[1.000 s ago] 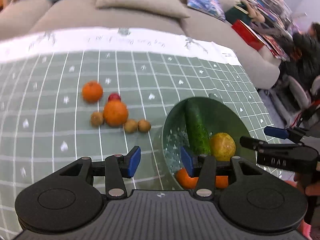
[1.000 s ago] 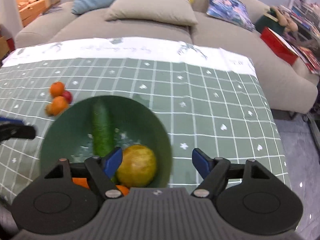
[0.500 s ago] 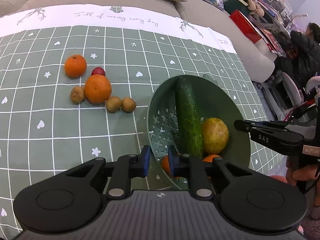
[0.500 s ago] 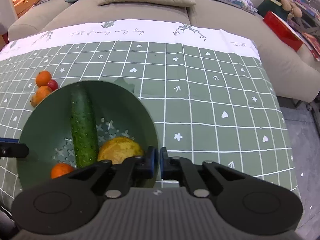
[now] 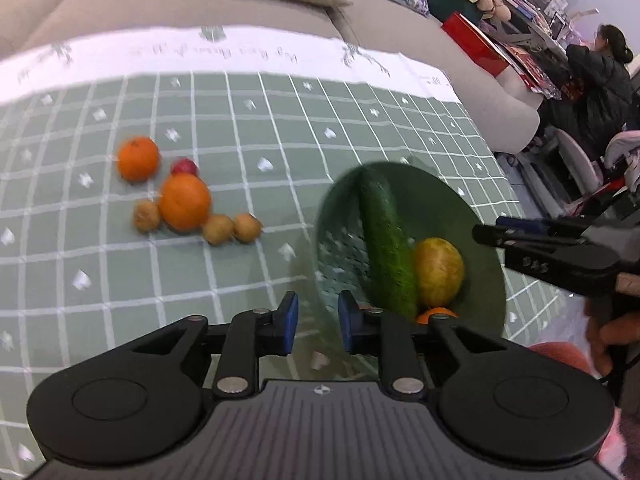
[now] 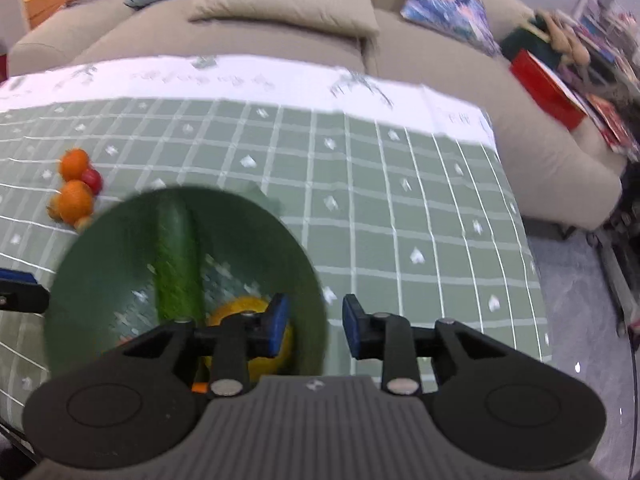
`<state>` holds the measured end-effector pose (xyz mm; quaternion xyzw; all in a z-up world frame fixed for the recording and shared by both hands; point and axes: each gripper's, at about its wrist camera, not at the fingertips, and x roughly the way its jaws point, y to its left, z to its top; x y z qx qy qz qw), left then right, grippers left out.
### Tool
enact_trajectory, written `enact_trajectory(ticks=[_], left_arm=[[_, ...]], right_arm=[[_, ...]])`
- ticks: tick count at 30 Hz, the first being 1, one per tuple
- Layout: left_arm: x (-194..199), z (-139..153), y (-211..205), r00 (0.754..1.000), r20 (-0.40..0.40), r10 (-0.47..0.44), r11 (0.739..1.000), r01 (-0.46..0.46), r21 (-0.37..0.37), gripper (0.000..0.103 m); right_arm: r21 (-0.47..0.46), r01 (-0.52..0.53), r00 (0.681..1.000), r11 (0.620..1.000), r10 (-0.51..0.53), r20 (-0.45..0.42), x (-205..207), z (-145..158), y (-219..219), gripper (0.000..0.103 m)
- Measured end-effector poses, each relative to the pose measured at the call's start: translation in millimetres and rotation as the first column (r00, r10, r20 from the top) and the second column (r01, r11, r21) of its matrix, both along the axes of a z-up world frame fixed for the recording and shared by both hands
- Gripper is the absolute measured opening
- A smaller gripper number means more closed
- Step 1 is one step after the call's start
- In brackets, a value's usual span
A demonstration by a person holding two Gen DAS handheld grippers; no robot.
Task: Organize fruits
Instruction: 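Grasp a brown kiwi with the left tool while the right tool reaches for another small fruit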
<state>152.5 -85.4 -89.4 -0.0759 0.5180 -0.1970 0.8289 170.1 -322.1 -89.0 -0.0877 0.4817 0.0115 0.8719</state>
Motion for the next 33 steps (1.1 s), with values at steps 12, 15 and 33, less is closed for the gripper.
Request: enact_trajectory(ticks=[12,15,33], left_arm=[[18,7,72,0.993,0.088,0.077,0.995,-0.083,0.062,0.024],[27,2,80,0.993,0.092,0.075,0.994,-0.081,0.068,0.037],[63,-53,80,0.984,0.143,-0.102,0.977,0.072,0.199,0.042]], right_arm=[[0.172,-0.323,0.947,0.931,0.317,0.061,29,27,100,0.026],[0.177,-0.371,0.928,0.911,0.372,0.031,38,18,122,0.026],[0.312,-0.322,0.918,0.894,0.375,-0.129,101,-43,176,0.037]])
